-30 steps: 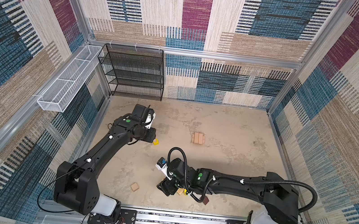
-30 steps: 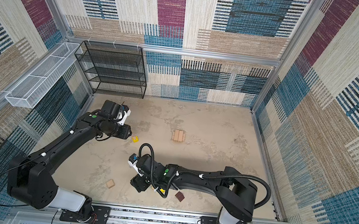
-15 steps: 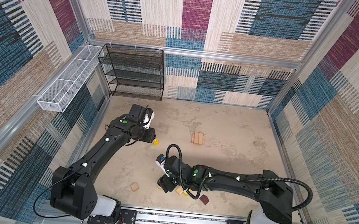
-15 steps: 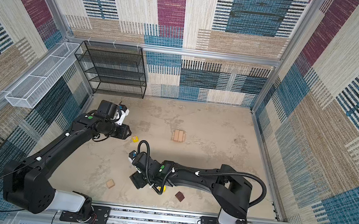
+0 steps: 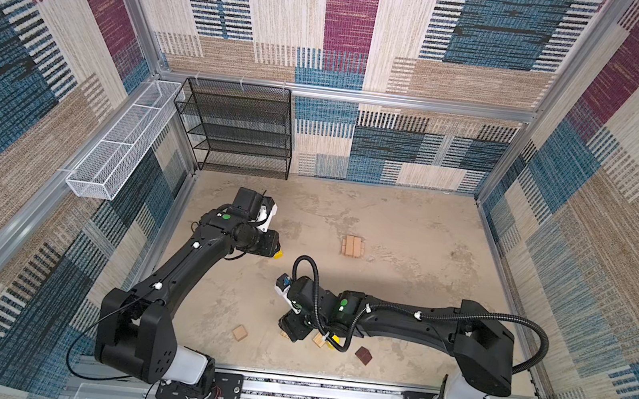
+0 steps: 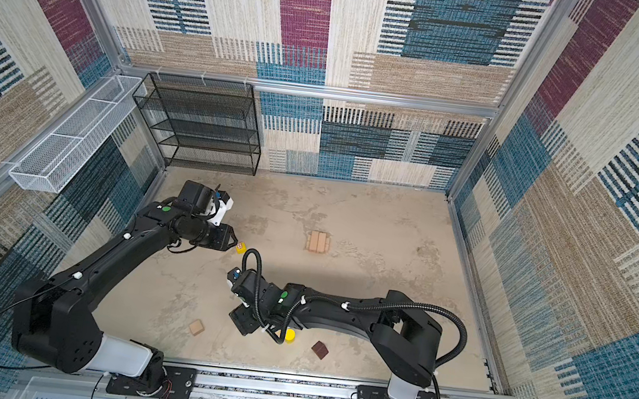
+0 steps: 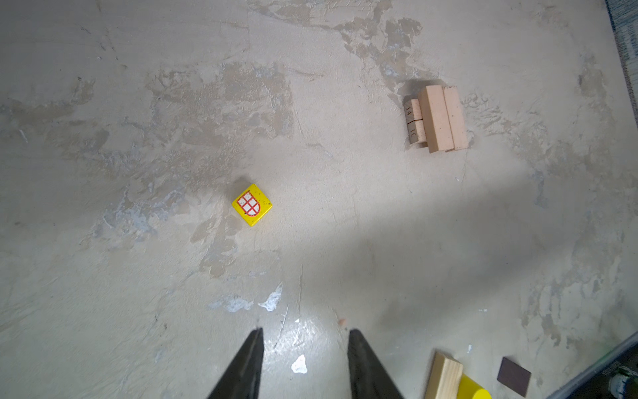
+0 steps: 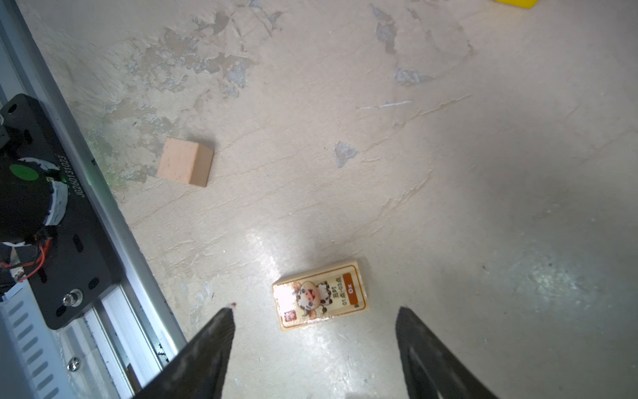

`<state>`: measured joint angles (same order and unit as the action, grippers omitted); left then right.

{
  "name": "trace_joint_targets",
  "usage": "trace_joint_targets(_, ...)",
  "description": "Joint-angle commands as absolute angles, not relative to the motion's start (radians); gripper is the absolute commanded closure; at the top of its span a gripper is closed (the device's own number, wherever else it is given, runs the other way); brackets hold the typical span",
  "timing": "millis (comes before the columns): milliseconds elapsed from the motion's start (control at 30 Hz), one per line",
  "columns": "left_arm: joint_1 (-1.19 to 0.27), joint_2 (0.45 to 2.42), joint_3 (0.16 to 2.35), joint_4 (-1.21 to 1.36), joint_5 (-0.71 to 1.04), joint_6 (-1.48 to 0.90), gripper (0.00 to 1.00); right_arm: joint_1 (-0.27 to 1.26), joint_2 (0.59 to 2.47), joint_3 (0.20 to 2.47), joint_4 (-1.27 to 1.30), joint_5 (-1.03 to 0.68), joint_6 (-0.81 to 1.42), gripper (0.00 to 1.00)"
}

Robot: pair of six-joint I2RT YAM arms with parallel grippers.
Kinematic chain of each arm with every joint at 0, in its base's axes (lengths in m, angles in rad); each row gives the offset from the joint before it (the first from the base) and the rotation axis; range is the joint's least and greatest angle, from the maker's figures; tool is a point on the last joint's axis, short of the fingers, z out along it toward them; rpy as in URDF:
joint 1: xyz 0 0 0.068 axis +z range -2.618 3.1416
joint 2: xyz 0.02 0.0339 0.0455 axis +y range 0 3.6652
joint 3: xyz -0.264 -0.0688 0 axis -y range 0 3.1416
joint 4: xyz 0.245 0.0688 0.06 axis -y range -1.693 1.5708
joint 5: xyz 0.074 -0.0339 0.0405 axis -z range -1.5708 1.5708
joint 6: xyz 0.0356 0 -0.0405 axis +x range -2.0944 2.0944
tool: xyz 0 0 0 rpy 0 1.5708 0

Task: Build the wood block tower
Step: 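Lower the open right gripper over the printed cow block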

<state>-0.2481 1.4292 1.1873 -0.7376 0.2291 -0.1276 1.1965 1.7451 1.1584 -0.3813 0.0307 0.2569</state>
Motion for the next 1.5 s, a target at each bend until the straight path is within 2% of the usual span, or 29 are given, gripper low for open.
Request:
trace_joint_targets(0,-0.247,1.431,1.184,-0.741,0.245,-0.144,0.56,1.198,1.726,1.156,-0.391,0.035,0.262,0.24)
trace_joint_targets(300,-0.247,1.44,1.18,-0.741,0.25,-0.152,0.56,1.198,1.722,1.153,-0.402,0.031,0.264,0.23)
trace_joint_targets(967,-0.247,1.433,1.18,-0.751,0.211,-0.15,0.55,1.201,1.835,1.194,-0.407,0.016,0.253,0.23)
trace_joint_targets(1133,-0.247,1.438,1.179,-0.752,0.219,-0.15,0.55,1.2,1.847,1.196,-0.403,0.006,0.233,0.26)
trace_joint_targets(1300,-0.247,1.441,1.181,-0.753,0.219,-0.15,0.55,1.201,1.861,1.209,-0.409,0.0,0.215,0.33)
trace_joint_targets(1467,-0.247,1.439,1.181,-0.755,0.218,-0.15,0.55,1.203,1.875,1.221,-0.418,0.011,0.21,0.33)
